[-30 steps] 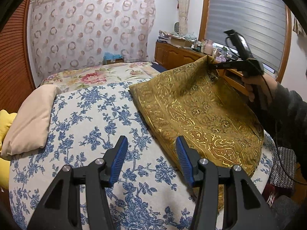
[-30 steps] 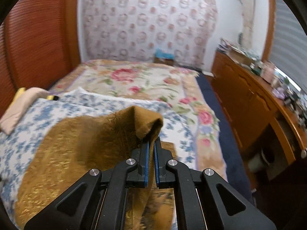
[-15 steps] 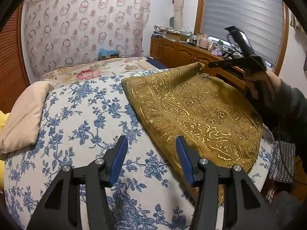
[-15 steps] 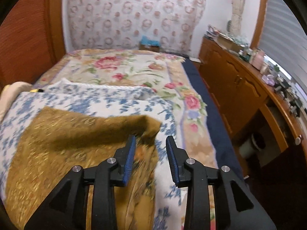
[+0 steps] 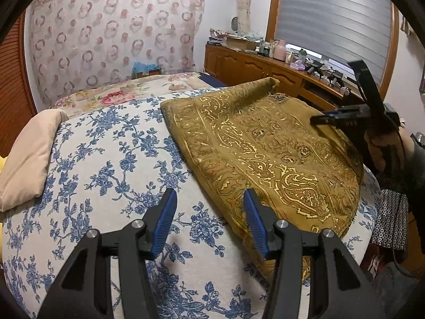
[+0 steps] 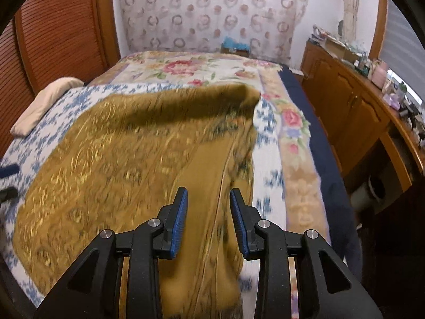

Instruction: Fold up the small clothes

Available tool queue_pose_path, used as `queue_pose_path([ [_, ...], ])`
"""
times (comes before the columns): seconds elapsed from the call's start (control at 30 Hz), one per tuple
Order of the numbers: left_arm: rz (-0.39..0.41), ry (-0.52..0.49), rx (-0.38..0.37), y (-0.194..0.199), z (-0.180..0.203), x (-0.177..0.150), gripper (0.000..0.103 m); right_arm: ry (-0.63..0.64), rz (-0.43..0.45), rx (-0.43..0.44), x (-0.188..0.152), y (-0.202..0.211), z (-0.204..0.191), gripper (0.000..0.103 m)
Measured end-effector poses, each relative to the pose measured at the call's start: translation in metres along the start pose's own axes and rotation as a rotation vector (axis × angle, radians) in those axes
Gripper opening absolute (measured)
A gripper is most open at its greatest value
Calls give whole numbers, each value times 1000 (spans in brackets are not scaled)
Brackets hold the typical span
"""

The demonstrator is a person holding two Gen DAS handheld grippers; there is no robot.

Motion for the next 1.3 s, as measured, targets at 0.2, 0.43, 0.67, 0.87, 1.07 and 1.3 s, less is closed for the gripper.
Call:
queue_pose_path([
  [0.2, -13, -10, -19, -4, 5, -1, 51, 49, -16, 57, -23, 7, -4, 4],
  [0.43, -40, -18, -43, -6, 13, -6, 51, -7, 56, 35, -30, 29, 9, 1],
  [0.67, -73, -19, -80, -9, 23, -13, 51, -24, 64, 16, -33, 32, 13, 9],
  [0.87, -90, -11, -122, -7, 37, -23, 51, -30, 92, 13, -42, 46, 12, 30],
  [1.07, -90, -7, -162, -3, 47, -29, 46, -20, 115, 8, -51, 56, 4, 44],
  [1.3, -91, -10, -204, 3, 58, -33, 32, 14, 169, 18, -52, 71, -16, 59],
])
Point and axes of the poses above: each gripper's, at about its wrist camera, not at the fingertips, and y roughly against the way its jaws point, z to its right, x to its top, the point moved 4 cm from there along -y, roughly the way its jaws point, and after that the axes turned 15 degrees about -y, right-handed, at the moved point
